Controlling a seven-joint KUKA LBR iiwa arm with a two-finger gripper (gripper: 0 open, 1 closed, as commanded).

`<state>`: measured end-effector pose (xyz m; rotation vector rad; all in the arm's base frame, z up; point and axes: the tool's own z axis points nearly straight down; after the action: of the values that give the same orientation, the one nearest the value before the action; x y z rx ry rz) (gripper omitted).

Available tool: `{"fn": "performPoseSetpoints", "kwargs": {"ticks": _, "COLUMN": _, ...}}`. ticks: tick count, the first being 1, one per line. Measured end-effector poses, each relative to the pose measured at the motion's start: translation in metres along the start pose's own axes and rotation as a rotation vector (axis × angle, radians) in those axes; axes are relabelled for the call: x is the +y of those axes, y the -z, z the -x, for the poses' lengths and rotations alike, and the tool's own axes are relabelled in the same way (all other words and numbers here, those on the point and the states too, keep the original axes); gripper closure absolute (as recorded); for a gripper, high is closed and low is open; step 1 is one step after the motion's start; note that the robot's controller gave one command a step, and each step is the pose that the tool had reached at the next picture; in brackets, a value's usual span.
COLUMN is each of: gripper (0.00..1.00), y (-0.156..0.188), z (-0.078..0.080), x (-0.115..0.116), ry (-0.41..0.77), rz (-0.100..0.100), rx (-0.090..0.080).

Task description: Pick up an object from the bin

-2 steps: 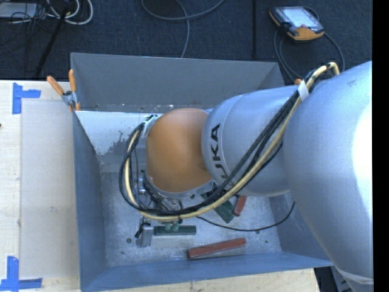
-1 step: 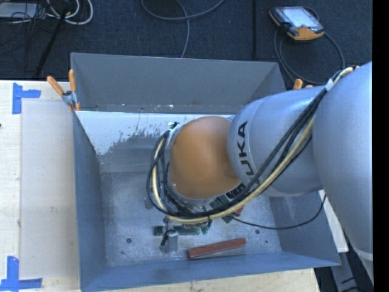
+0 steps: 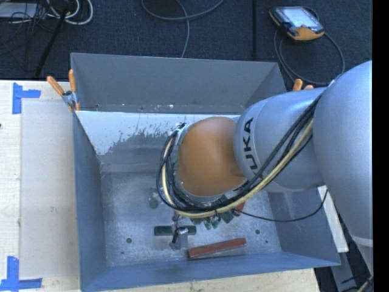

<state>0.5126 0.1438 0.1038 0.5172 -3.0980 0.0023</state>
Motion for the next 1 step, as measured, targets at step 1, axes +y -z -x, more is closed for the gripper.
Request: {"fn": "performPoseSetpoints", "kwargs": {"ticks": 1, "gripper": 1.0, "y": -0.0343, "z": 0.0101, "x": -0.0291, "ry": 0.134, "rz": 0.002, "rx": 0.001}}
